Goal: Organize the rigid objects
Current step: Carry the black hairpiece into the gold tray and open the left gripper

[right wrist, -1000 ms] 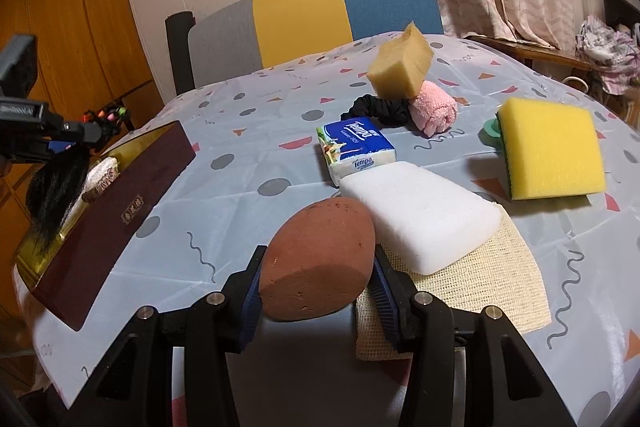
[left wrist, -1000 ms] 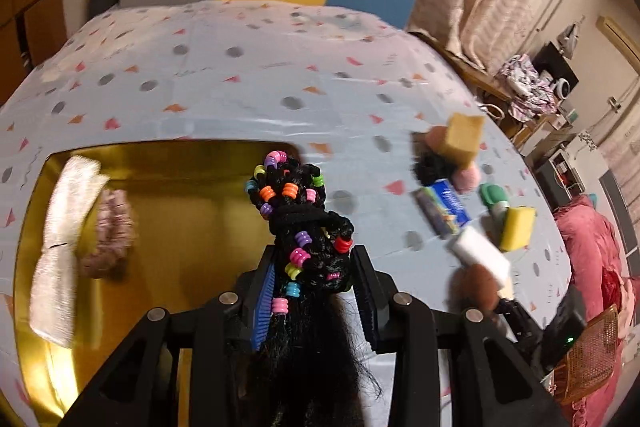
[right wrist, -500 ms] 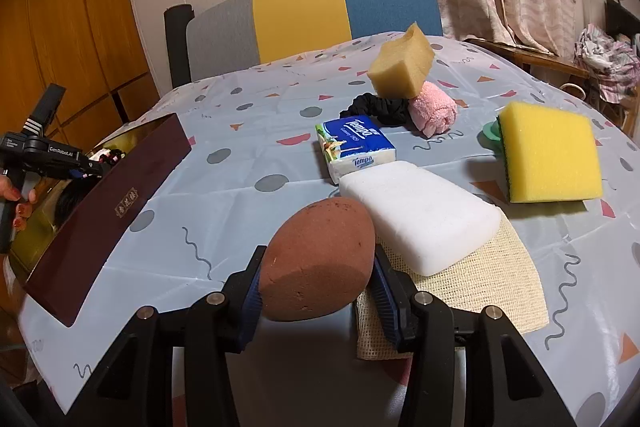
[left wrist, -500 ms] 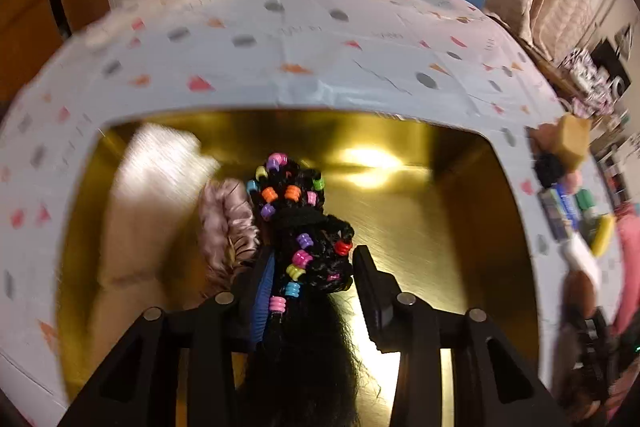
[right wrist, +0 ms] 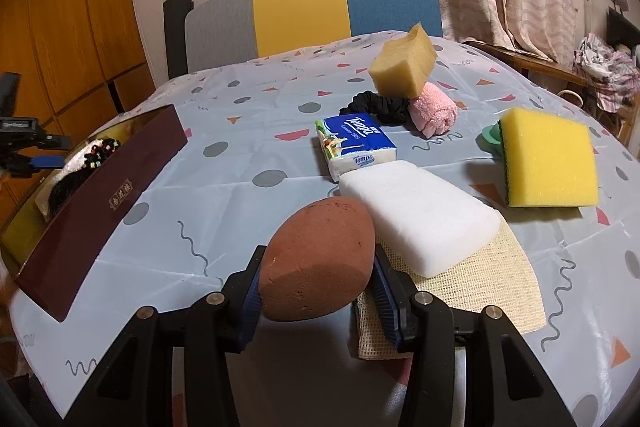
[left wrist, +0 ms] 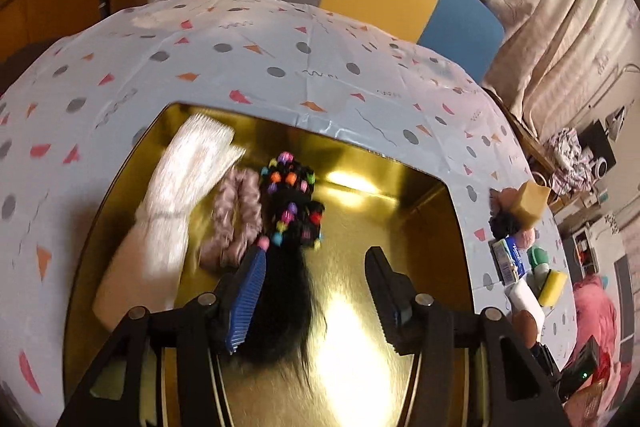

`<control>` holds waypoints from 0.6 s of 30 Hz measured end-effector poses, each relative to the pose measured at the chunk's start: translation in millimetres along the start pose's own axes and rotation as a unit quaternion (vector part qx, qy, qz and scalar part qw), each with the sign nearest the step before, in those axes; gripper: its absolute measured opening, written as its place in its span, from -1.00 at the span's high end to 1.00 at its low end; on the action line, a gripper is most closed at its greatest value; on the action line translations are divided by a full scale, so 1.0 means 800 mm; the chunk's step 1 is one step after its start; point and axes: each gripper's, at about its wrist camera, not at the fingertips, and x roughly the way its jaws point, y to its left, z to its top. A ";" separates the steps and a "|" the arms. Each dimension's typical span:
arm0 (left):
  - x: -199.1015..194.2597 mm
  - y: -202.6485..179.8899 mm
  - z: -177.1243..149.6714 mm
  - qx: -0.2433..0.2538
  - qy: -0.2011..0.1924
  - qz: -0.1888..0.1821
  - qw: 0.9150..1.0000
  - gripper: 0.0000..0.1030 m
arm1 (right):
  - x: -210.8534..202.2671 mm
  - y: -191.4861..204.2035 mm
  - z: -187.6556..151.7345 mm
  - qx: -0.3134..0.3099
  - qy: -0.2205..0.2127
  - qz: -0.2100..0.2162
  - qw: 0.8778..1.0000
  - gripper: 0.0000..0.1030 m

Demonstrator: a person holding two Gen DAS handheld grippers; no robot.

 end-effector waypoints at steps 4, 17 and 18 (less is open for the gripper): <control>-0.005 -0.006 -0.023 0.010 0.000 0.007 1.000 -0.02 | 0.002 0.009 0.004 -0.018 0.013 -0.019 1.000 0.03; -0.024 -0.017 -0.063 0.029 0.003 -0.001 1.000 -0.02 | -0.025 0.061 0.048 0.006 -0.004 0.048 0.999 0.07; -0.025 -0.015 -0.065 0.028 0.003 -0.001 1.000 -0.02 | -0.025 0.072 0.057 0.005 -0.007 0.060 0.998 0.07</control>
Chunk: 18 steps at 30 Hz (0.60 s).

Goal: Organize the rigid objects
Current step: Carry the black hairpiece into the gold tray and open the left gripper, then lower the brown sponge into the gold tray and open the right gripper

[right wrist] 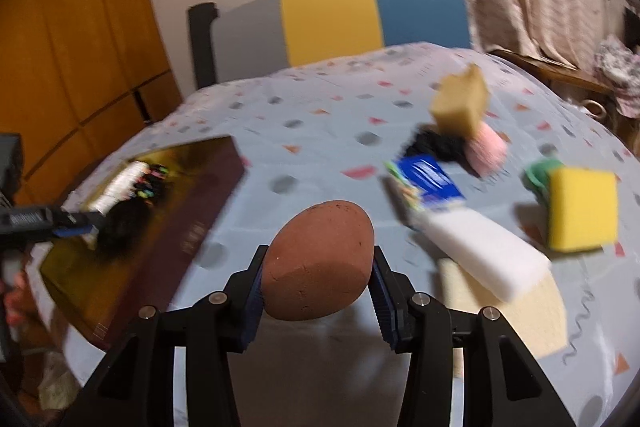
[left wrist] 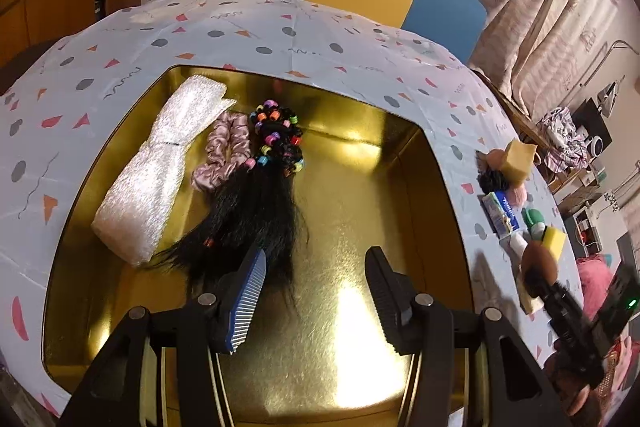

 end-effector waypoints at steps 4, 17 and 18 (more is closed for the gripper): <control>-0.005 0.007 -0.007 -0.003 -0.003 0.002 1.000 -0.02 | 0.008 0.039 0.027 -0.007 -0.001 0.040 0.999 0.07; -0.031 0.037 -0.016 -0.006 -0.023 0.020 1.000 -0.02 | 0.109 0.195 0.081 -0.165 0.072 0.079 0.980 0.05; -0.032 0.039 -0.016 -0.007 -0.024 0.020 0.999 -0.02 | 0.125 0.203 0.084 -0.170 0.087 0.078 0.978 0.05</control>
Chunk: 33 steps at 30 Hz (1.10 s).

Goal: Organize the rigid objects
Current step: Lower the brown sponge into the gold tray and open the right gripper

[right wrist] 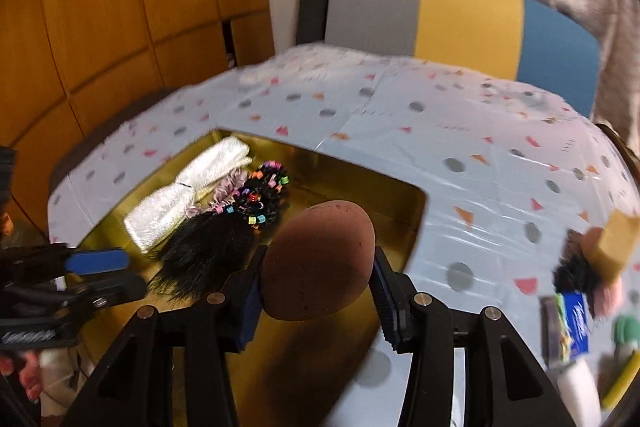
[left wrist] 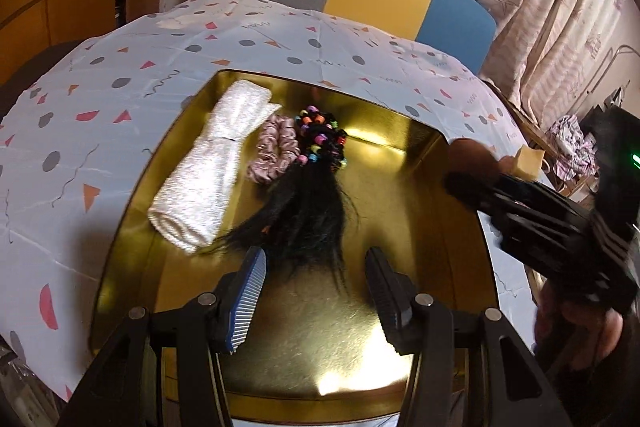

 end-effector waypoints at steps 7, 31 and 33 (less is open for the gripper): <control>-0.011 0.020 -0.002 -0.015 -0.007 -0.002 1.000 -0.01 | 0.072 0.000 0.034 0.020 0.060 0.002 0.998 0.01; -0.009 -0.010 -0.015 -0.018 0.002 -0.032 0.999 -0.01 | -0.028 -0.044 0.016 0.105 -0.048 -0.011 0.993 -0.53; -0.010 -0.016 -0.017 -0.013 0.002 -0.033 0.999 -0.01 | -0.039 -0.048 0.001 0.109 -0.049 -0.018 0.993 -0.53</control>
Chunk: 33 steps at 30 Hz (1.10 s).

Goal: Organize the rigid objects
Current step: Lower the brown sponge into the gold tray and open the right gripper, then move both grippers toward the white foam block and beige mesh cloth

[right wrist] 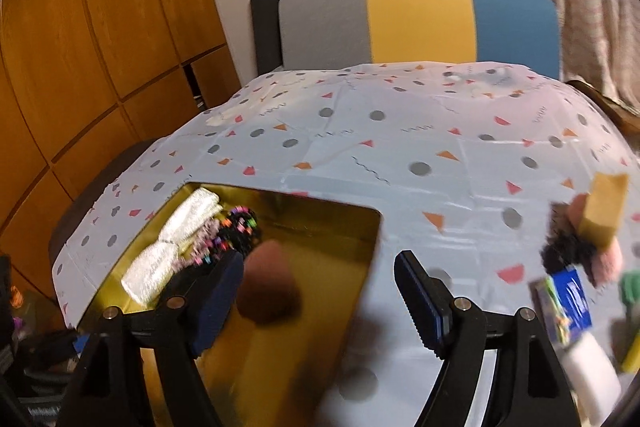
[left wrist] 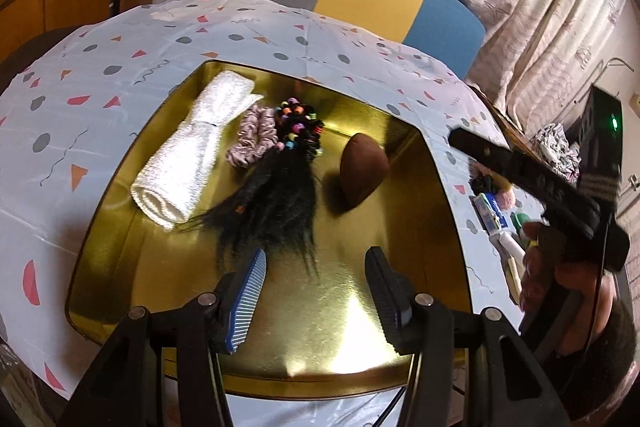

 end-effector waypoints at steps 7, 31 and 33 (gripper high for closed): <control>0.003 -0.026 -0.008 0.018 0.007 -0.007 1.000 -0.01 | -0.035 -0.035 -0.045 0.025 0.003 -0.025 0.999 -0.54; 0.013 -0.127 -0.036 0.093 0.022 -0.029 0.995 -0.02 | -0.111 -0.283 -0.107 0.176 0.006 -0.162 0.971 -0.65; 0.011 -0.130 -0.036 0.097 0.020 -0.027 0.995 -0.01 | -0.093 -0.295 -0.102 0.183 0.032 -0.147 0.972 -0.65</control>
